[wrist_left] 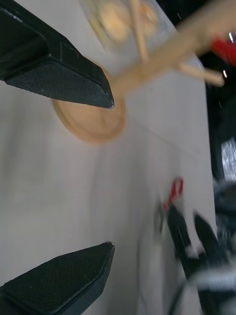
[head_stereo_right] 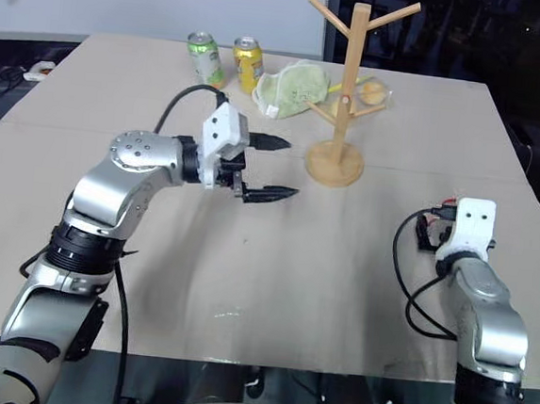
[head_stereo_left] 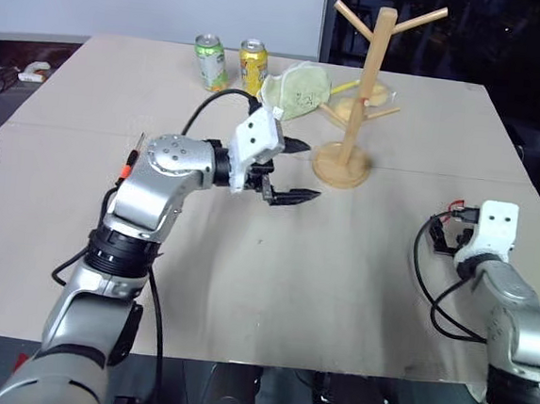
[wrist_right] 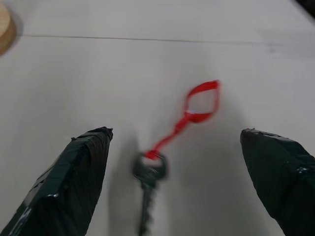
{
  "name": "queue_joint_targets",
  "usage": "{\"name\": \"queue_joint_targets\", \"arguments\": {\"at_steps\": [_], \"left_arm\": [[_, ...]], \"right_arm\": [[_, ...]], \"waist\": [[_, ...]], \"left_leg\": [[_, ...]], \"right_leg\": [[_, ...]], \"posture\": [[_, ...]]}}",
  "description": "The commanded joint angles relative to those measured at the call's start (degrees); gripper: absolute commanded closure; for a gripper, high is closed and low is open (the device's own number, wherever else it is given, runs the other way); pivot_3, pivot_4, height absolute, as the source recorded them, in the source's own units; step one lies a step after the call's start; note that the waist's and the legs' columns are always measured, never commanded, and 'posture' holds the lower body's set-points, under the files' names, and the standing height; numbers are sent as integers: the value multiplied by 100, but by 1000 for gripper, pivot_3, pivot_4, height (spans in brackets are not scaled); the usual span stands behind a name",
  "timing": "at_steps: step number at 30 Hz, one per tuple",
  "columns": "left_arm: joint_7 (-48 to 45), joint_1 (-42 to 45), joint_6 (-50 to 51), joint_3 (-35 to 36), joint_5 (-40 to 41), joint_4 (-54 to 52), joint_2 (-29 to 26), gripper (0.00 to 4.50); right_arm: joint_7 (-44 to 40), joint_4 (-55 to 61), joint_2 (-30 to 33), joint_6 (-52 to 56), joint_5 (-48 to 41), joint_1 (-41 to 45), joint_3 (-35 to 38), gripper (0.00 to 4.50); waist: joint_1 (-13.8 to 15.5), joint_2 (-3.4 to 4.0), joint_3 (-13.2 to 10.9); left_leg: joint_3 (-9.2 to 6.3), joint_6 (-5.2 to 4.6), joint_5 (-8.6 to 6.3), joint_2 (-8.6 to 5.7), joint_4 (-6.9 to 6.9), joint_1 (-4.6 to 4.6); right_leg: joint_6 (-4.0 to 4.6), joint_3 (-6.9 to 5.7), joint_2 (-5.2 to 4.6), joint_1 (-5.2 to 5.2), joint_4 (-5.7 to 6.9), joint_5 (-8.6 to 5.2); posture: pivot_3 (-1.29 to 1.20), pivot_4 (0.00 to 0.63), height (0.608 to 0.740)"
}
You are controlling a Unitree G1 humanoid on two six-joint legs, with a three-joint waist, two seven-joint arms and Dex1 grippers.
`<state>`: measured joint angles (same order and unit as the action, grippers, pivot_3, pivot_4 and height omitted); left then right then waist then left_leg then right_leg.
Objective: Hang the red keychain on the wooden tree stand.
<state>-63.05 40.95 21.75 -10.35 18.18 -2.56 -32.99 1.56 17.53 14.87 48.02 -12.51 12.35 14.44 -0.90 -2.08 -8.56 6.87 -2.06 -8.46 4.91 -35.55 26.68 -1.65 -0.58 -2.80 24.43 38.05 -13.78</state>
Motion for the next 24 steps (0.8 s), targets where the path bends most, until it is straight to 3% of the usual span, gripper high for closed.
{"name": "queue_joint_targets", "arguments": {"at_steps": [1,11,14,21,22,24], "left_arm": [[-188,278,-466,-120,-155,259,118,22],[-286,329,-827,-237,-440,476,287,22],[-305,289,-793,-234,-449,369,292,0],[-359,237,-642,-209,-353,147,262,0],[-369,226,-628,-205,-345,124,257,0],[-384,208,-569,-193,-332,63,247,0]], "right_arm": [[415,-477,-161,-108,177,364,243,0],[1059,-1381,-563,-346,302,846,600,0],[1066,-1678,-610,-535,236,903,705,930],[969,-1809,-617,-741,294,874,502,4169],[961,-1814,-630,-751,307,869,475,4429],[957,-1790,-648,-749,317,829,466,4429]], "waist": [[4,2,0],[-1,8,1],[-13,10,3],[-1,11,3],[-6,11,4],[-8,12,4]], "left_leg": [[0,0,0,0,0,0],[-4,-1,0,-2,-3,0],[-6,-1,0,-2,-6,-4],[-17,-1,0,-3,-16,-7],[-18,-1,0,-2,-16,-7],[-21,-1,0,-2,-16,-7]], "right_leg": [[0,0,1,0,0,0],[-2,0,1,-6,-1,0],[-2,-1,1,-12,0,1],[-2,-7,0,-27,-4,0],[-2,-7,0,-27,-3,0],[-1,-9,1,-26,-2,0]], "posture": [[0,150,740],[0,150,740],[0,150,740],[0,150,740],[0,150,740],[0,150,740]]}}
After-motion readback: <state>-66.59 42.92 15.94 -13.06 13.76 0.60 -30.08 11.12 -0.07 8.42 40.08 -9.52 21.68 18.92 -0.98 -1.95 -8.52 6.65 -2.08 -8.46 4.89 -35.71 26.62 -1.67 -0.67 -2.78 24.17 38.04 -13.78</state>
